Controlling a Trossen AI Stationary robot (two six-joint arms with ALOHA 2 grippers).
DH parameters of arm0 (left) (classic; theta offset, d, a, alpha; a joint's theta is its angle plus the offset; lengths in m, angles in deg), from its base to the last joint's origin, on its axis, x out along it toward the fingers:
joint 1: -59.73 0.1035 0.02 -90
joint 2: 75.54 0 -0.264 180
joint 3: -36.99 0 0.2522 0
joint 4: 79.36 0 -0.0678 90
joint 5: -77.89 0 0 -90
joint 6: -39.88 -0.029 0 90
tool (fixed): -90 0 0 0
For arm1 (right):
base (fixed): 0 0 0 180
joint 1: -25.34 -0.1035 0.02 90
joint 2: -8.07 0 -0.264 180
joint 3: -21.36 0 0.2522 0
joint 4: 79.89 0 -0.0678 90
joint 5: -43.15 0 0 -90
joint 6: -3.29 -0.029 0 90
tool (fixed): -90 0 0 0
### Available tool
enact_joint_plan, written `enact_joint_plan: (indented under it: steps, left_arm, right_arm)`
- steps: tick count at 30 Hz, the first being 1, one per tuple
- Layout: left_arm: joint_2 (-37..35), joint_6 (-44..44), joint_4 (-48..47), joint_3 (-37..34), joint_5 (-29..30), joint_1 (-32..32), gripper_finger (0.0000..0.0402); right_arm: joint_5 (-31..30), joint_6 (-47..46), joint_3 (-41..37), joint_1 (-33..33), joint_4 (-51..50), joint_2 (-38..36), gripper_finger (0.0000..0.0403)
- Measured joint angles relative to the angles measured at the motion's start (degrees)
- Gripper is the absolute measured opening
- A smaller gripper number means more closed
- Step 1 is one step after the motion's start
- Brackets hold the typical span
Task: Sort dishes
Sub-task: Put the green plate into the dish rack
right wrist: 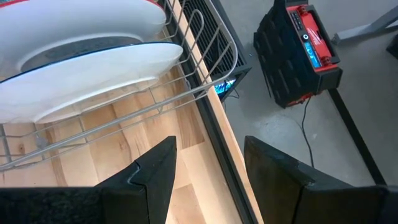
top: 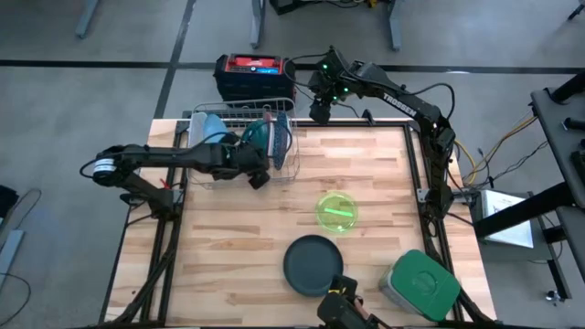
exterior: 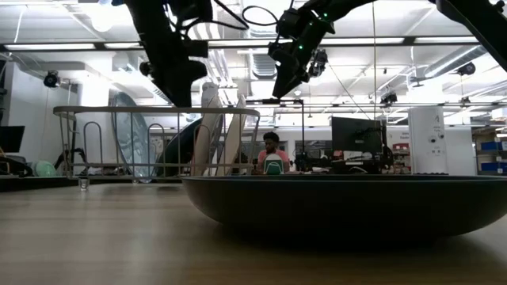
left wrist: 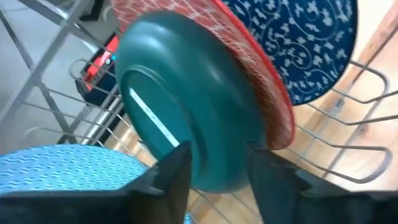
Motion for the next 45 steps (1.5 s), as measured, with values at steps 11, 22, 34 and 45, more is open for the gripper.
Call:
enact_joint_plan:
  steps: [11, 22, 34, 45]
  left_arm:
    - [5.61, 2.09, 0.06, -0.01, 0.10, -0.13, 0.0239]
    - [7.81, 3.44, -0.61, 0.22, 5.18, -0.44, 0.0242]
    - [4.47, 8.50, -7.29, -0.20, 11.08, -0.31, 0.0218]
    - [3.26, -9.21, -7.60, -0.24, 1.01, -1.71, 0.0217]
  right_arm:
    - [0.00, -0.33, 0.00, -0.02, 0.00, 0.00, 0.0179]
    - [0.00, -3.32, 0.00, -0.02, -0.02, 0.00, 0.0179]
    - [-0.01, -3.58, 0.00, -0.04, -0.02, 0.00, 0.0179]
    - [0.00, -3.39, 0.00, -0.15, -0.11, 0.00, 0.0179]
